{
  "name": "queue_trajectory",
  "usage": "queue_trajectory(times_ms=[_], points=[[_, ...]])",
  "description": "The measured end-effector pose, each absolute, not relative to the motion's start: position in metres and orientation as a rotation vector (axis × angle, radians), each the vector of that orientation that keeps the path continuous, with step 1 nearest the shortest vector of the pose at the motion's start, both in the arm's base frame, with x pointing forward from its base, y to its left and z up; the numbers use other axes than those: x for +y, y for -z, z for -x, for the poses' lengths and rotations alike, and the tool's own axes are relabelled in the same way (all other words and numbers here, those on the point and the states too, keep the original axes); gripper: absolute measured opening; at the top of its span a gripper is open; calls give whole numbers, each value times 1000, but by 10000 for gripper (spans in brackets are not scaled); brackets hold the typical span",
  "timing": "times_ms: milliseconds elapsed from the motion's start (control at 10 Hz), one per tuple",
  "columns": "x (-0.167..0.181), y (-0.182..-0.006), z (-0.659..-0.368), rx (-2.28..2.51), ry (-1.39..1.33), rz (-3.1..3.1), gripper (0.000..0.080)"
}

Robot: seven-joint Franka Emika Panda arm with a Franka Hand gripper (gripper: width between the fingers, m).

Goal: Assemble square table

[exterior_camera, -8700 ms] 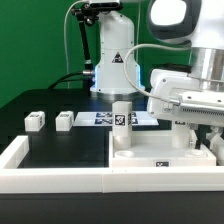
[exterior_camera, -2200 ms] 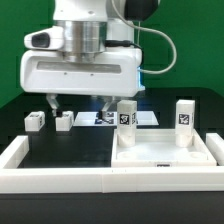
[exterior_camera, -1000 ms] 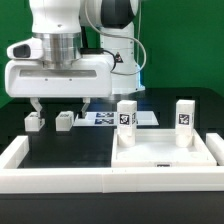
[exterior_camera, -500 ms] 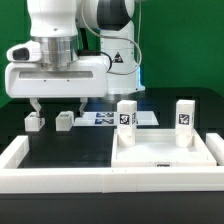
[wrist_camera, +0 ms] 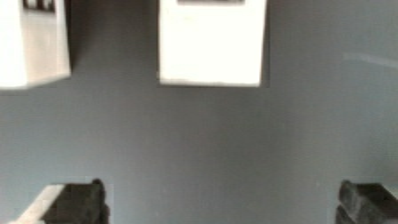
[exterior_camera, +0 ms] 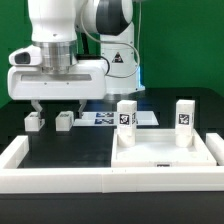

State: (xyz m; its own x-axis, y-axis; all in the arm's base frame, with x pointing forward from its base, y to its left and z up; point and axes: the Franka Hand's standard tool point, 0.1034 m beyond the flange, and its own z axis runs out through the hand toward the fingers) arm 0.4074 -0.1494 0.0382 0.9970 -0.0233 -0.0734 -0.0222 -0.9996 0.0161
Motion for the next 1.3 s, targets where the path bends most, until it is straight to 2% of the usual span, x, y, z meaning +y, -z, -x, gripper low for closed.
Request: queue_trajectory(times_ms=[200,500,1100,1300], points=[[-152,-33,-394,-52,145,-3129,649],[-147,-33,-393,-39,169,-3134,649],[-140,-11,-378,-25,736,-3123,649],[-143,-21,-374,7,983,-3047,649]])
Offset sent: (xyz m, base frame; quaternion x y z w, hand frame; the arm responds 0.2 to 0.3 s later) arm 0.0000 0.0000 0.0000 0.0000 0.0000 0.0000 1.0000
